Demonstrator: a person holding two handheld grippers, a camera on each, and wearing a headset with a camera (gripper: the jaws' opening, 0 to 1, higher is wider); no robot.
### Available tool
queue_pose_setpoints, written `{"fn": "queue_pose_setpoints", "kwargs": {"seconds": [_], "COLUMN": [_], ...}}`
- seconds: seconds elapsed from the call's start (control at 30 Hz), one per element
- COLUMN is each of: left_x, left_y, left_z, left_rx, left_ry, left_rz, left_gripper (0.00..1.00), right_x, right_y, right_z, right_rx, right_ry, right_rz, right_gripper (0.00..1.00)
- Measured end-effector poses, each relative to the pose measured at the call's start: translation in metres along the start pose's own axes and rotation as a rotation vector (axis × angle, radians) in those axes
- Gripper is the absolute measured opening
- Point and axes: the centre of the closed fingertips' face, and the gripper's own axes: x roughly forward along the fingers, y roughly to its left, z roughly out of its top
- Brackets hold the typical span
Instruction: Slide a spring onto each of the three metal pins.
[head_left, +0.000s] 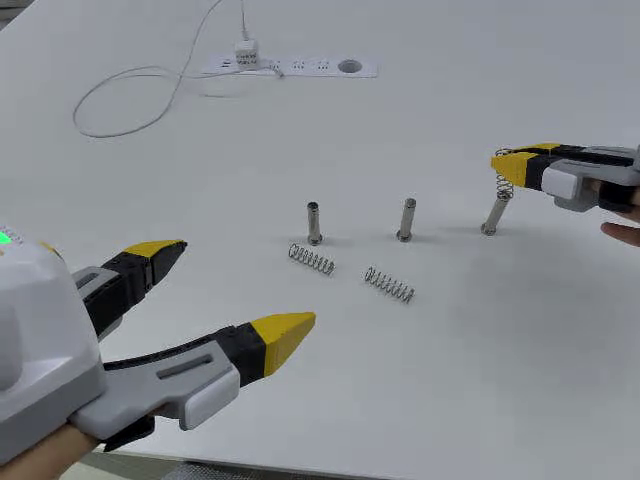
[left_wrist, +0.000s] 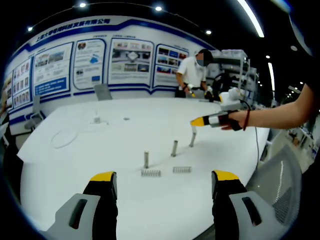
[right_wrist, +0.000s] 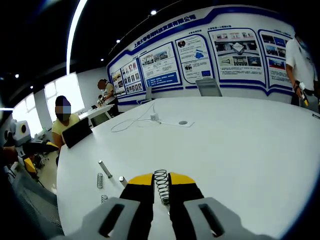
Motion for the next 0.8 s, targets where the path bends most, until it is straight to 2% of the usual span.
{"fn": "queue_pose_setpoints", "kwargs": {"seconds": [0.27, 0.53, 0.7, 0.8], "left_x": [-0.001, -0.001, -0.001, 0.0], "left_y": [0.001, 0.001, 0.0, -0.001], "left_z": [0.0, 0.001, 0.002, 0.005], "left_rx": [-0.001, -0.001, 0.002, 0.007], "left_ry": [-0.002, -0.004, -0.006, -0.013], "left_rz": [0.003, 0.004, 0.0, -0.005], "left_gripper": [0.79, 0.79, 0.79, 0.78], "right_x": [-0.001, -0.003, -0.007, -0.01], "right_y": [-0.002, -0.004, -0.003, 0.003], "right_z": [0.0, 0.006, 0.015, 0.025], "right_rx": [0.021, 0.047, 0.062, 0.065], "right_ry": [-0.03, -0.06, -0.096, -0.119], "right_rz": [-0.012, -0.011, -0.006, 0.013], "right_gripper": [0.11, 0.11, 0.11, 0.11]}}
